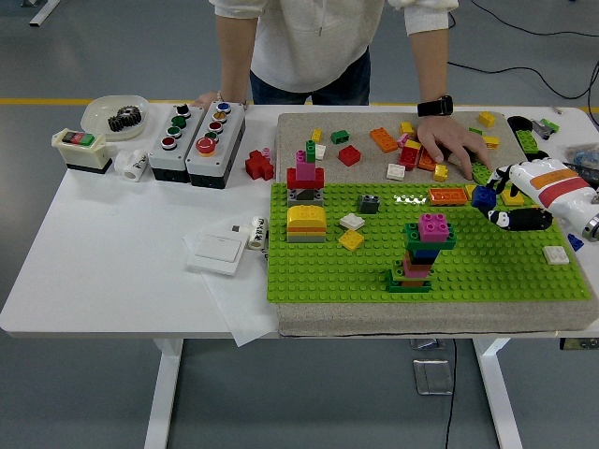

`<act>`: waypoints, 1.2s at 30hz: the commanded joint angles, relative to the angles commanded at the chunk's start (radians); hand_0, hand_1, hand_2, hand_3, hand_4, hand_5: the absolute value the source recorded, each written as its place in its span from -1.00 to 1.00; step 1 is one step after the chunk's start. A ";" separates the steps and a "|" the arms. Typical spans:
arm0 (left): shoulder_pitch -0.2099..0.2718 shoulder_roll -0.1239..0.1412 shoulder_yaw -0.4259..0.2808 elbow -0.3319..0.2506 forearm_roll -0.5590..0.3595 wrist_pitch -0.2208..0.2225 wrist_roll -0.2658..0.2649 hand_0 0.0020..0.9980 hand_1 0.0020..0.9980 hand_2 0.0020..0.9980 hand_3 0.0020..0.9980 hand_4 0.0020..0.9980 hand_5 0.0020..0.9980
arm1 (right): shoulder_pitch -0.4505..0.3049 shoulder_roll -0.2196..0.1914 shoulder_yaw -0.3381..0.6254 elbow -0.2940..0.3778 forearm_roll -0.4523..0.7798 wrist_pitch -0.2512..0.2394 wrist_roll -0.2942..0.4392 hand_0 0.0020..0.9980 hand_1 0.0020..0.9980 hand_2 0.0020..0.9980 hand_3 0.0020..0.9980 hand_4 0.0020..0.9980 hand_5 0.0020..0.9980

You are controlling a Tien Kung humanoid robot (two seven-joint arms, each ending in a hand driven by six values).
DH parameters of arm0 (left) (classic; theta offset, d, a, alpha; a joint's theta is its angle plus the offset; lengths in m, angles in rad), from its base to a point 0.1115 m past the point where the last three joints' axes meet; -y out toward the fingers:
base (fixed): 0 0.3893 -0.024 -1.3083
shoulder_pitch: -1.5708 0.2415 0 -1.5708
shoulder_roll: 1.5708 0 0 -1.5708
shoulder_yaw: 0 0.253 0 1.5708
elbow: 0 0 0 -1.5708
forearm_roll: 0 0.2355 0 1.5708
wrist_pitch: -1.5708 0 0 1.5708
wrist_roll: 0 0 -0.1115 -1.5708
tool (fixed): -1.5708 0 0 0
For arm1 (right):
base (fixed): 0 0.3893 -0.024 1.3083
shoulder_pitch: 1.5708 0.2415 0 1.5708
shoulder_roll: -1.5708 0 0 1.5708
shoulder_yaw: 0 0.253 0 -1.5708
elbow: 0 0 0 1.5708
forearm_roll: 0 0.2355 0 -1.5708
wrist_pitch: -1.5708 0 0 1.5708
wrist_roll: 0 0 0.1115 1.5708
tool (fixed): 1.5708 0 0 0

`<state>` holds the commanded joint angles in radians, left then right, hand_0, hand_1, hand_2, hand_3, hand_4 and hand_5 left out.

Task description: Pick up the brick,pile it on top of brick,press brick,pick up the brick,pile it on top of brick,press brick

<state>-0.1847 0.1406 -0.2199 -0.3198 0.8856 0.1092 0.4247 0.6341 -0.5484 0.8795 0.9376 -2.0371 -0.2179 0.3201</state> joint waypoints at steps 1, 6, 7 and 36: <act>0.000 0.000 0.001 0.000 -0.002 0.001 0.000 -0.09 0.11 0.22 0.25 0.34 0.59 | -0.004 -0.013 0.013 0.030 0.002 0.001 0.000 -0.43 -0.16 0.02 0.03 0.30 0.02; 0.000 0.001 0.002 0.002 -0.002 0.004 0.000 -0.09 0.11 0.22 0.25 0.34 0.59 | -0.019 -0.058 0.051 0.149 0.007 0.005 0.002 -0.46 -0.17 0.01 0.03 0.30 0.01; 0.001 0.001 0.002 0.002 -0.002 0.004 0.000 -0.09 0.11 0.22 0.25 0.34 0.59 | -0.025 -0.072 0.061 0.185 0.007 0.008 0.002 -0.46 -0.17 0.01 0.03 0.30 0.01; 0.008 0.007 0.004 0.009 -0.007 0.012 0.001 -0.10 0.10 0.20 0.25 0.33 0.59 | -0.071 -0.263 0.016 0.637 0.017 0.153 -0.014 -0.49 -0.17 0.03 0.03 0.30 -0.06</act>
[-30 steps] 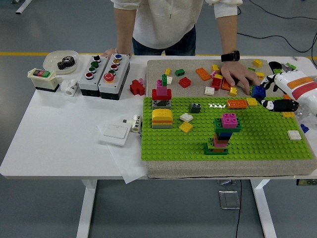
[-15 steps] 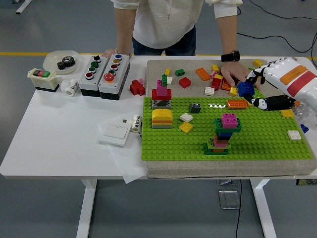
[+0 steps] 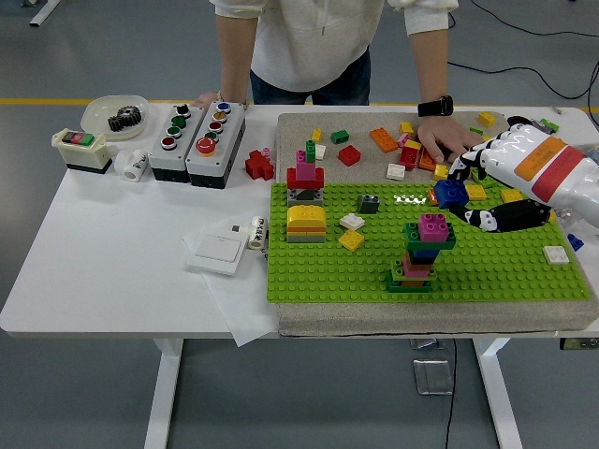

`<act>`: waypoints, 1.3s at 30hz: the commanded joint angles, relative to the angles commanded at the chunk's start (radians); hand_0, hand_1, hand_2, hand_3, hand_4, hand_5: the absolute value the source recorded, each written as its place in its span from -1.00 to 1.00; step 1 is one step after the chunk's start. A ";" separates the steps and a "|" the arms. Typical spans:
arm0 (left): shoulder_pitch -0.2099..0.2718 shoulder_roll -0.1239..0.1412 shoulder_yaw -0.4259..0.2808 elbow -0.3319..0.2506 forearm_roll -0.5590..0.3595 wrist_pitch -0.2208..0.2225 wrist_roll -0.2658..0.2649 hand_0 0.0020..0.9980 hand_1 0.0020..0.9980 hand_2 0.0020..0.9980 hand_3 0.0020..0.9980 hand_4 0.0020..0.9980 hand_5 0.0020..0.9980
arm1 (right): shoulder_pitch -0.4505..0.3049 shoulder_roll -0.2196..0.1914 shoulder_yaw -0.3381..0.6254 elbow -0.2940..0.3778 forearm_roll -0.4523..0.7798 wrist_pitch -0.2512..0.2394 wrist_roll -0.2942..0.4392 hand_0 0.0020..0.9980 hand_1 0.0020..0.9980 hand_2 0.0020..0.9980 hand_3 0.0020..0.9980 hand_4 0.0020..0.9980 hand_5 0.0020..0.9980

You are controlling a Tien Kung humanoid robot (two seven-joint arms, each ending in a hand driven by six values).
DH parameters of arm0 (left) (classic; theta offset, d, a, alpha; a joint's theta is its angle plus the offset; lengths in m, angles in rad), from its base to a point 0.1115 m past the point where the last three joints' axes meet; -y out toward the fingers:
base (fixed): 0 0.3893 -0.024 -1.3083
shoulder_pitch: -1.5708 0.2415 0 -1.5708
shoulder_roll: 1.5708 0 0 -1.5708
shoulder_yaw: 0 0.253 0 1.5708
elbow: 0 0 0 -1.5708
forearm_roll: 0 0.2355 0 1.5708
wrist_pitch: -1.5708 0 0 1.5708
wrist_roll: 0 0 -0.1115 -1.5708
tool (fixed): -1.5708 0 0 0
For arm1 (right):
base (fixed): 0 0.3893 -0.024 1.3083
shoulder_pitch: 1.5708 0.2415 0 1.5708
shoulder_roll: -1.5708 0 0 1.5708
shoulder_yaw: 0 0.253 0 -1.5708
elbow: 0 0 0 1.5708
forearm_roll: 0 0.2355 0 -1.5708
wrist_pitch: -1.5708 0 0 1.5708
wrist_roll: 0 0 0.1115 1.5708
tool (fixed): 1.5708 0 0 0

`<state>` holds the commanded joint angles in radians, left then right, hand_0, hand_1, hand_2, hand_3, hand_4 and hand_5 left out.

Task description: Pick up the brick,pile it on top of brick,press brick,pick up the brick,pile it on top of brick,press brick

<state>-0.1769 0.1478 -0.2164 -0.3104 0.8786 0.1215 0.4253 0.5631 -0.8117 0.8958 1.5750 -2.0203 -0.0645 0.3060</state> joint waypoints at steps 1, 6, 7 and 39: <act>0.001 0.000 0.000 0.000 0.000 0.000 0.000 -0.10 0.10 0.20 0.25 0.33 0.59 | 0.000 -0.001 -0.003 0.003 -0.001 0.003 0.001 -0.49 -0.17 0.03 0.03 0.30 -0.06; 0.003 0.000 -0.003 0.001 0.004 0.000 0.000 -0.10 0.09 0.20 0.25 0.33 0.59 | 0.001 -0.001 -0.017 0.012 -0.005 0.012 0.002 -0.49 -0.17 0.03 0.03 0.31 -0.07; 0.004 0.000 -0.004 0.001 0.006 -0.001 0.001 -0.10 0.09 0.20 0.25 0.33 0.59 | 0.002 0.000 -0.020 0.012 -0.006 0.014 0.000 -0.49 -0.17 0.03 0.03 0.31 -0.07; 0.002 0.004 -0.001 0.000 0.009 -0.005 0.001 -0.10 0.09 0.19 0.26 0.33 0.60 | 0.014 0.017 -0.039 0.022 -0.033 0.062 -0.045 -0.49 -0.16 0.04 0.04 0.35 -0.11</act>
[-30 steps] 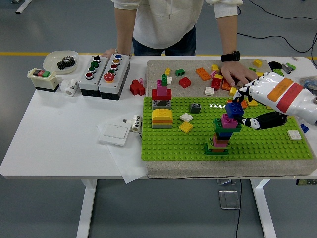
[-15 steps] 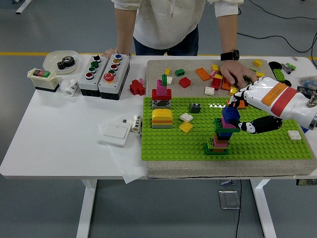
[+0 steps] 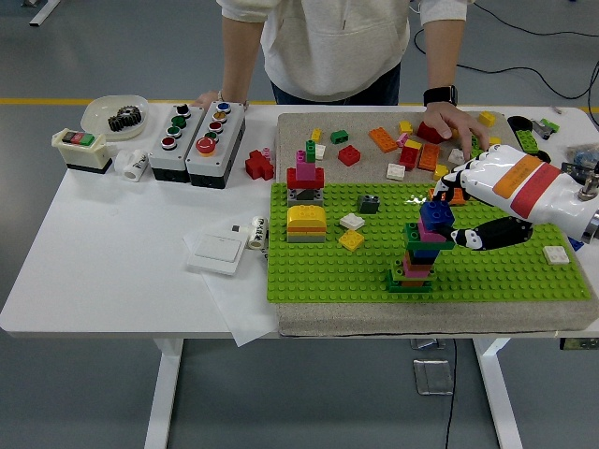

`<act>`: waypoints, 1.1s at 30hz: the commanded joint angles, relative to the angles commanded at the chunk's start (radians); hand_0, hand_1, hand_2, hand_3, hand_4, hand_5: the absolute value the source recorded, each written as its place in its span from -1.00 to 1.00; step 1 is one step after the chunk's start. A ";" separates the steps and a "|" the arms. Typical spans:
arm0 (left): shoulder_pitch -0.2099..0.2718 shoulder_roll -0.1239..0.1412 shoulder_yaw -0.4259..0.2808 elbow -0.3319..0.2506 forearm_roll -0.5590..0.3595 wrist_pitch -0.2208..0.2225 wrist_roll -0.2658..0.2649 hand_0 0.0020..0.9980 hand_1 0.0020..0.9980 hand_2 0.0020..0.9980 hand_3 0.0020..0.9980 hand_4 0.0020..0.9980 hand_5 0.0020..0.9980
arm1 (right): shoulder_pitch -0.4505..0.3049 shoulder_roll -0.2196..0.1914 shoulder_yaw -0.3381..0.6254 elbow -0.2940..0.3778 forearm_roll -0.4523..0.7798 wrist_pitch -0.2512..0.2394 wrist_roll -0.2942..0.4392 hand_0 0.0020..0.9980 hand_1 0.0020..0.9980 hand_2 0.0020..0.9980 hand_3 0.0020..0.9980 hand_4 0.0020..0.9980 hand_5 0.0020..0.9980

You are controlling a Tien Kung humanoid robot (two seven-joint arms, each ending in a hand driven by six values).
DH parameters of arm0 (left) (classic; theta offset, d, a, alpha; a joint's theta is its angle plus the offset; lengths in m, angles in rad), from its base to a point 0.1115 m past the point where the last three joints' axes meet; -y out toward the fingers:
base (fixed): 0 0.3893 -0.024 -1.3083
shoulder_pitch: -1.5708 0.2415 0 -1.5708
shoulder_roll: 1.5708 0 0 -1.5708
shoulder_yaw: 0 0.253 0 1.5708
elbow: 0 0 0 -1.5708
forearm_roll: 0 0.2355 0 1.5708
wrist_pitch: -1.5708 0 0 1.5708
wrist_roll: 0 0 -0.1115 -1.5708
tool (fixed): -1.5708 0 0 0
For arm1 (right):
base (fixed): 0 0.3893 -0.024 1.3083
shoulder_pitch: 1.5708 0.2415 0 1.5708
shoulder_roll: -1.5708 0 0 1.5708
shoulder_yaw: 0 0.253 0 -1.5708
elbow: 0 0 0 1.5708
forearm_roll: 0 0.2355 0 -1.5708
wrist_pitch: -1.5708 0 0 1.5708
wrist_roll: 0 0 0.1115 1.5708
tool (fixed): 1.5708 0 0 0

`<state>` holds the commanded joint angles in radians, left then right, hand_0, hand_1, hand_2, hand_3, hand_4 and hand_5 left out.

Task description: Pick up the brick,pile it on top of brick,press brick,pick up the brick,pile it on top of brick,press brick

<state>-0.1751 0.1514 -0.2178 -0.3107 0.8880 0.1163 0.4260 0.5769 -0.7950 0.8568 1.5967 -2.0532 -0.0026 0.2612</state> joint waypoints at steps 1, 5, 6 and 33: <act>0.000 0.000 0.001 0.000 -0.001 0.000 0.000 -0.10 0.09 0.19 0.26 0.33 0.60 | 0.000 -0.001 0.001 0.000 0.000 0.002 -0.001 -0.49 -0.16 0.04 0.04 0.35 -0.11; -0.001 0.000 0.002 0.000 -0.002 0.001 -0.001 -0.10 0.09 0.18 0.26 0.33 0.60 | -0.001 -0.001 0.002 0.001 -0.001 0.006 -0.002 -0.49 -0.16 0.04 0.04 0.35 -0.12; -0.001 0.000 0.002 0.000 -0.002 0.001 -0.001 -0.10 0.09 0.18 0.26 0.33 0.60 | -0.001 -0.002 0.003 0.002 -0.001 0.007 -0.002 -0.49 -0.16 0.04 0.04 0.35 -0.12; -0.005 0.001 0.003 0.000 -0.002 0.002 -0.001 -0.10 0.09 0.18 0.25 0.33 0.60 | -0.010 -0.002 0.001 0.020 0.049 0.031 -0.042 -0.50 -0.17 0.04 0.05 0.40 -0.13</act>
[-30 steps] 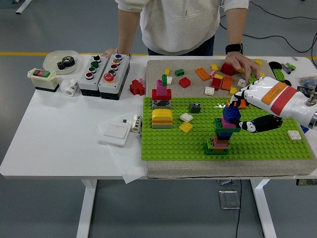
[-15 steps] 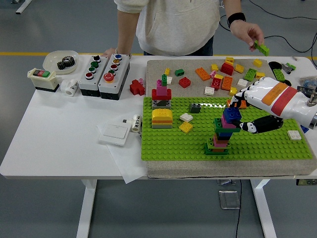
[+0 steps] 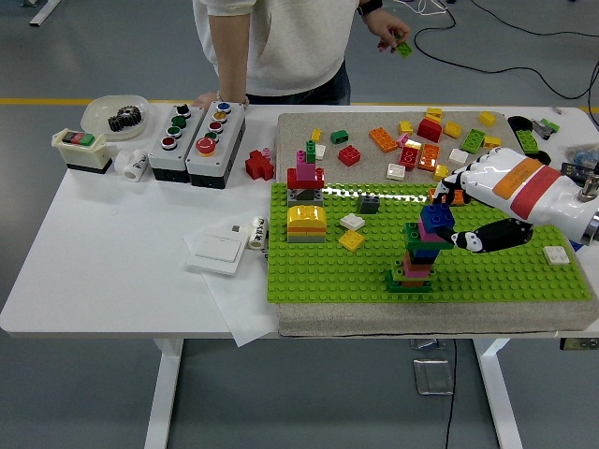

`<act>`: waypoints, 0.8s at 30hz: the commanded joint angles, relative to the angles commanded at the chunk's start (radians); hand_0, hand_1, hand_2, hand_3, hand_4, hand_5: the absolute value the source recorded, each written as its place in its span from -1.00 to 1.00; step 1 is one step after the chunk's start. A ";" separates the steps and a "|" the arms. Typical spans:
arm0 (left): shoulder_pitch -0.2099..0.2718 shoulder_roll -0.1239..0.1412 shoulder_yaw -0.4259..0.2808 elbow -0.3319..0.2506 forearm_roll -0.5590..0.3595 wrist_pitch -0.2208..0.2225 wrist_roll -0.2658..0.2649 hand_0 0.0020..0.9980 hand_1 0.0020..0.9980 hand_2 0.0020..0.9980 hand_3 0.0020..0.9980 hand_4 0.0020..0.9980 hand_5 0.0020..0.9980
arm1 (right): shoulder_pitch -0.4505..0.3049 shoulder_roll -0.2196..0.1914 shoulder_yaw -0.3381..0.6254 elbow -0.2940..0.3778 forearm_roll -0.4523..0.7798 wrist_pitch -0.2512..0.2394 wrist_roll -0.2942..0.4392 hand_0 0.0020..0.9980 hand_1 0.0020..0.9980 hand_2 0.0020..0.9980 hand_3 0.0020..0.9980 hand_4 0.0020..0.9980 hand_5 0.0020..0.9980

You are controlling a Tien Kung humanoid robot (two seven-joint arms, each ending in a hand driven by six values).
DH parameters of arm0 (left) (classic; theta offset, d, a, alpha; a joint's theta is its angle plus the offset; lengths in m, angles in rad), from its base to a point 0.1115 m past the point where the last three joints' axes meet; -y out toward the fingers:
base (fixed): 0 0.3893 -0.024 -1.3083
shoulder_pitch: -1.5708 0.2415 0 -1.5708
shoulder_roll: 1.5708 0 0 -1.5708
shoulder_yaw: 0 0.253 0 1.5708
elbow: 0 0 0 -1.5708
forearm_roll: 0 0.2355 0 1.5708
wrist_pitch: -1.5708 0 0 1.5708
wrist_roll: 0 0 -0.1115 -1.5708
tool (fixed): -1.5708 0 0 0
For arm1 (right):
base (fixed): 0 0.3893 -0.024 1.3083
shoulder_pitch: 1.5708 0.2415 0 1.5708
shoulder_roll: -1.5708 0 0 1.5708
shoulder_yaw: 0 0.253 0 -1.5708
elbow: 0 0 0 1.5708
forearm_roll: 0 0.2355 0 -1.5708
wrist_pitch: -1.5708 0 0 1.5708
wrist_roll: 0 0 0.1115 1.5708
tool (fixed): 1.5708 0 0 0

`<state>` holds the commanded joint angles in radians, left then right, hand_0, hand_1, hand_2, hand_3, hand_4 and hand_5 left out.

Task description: Pick up the brick,pile it on top of brick,press brick,pick up the brick,pile it on top of brick,press brick

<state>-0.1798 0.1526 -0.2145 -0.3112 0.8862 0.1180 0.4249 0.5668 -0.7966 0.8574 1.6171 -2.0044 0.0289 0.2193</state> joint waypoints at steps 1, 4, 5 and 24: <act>0.000 0.000 0.000 0.000 0.000 0.000 0.000 -0.10 0.09 0.18 0.25 0.33 0.60 | 0.000 0.000 0.000 0.001 0.005 0.001 -0.004 -0.50 -0.17 0.04 0.05 0.40 -0.13; -0.001 0.000 0.001 0.000 0.000 0.001 0.000 -0.10 0.09 0.18 0.25 0.33 0.60 | 0.001 -0.003 -0.001 0.009 0.051 0.005 -0.028 -0.50 -0.17 0.04 0.05 0.40 -0.13; -0.001 0.000 0.001 0.000 0.000 0.001 0.000 -0.10 0.09 0.18 0.25 0.33 0.60 | 0.001 -0.004 -0.001 0.011 0.064 0.006 -0.033 -0.53 -0.19 0.03 0.05 0.40 -0.13; 0.003 0.000 -0.004 0.001 0.008 -0.001 0.003 -0.10 0.09 0.17 0.25 0.33 0.59 | -0.021 0.000 -0.001 0.043 0.187 0.033 -0.127 -0.55 -0.22 0.03 0.05 0.41 -0.12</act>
<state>-0.1764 0.1525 -0.2186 -0.3100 0.8937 0.1172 0.4275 0.5455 -0.7969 0.8564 1.6604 -1.8178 0.0621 0.0925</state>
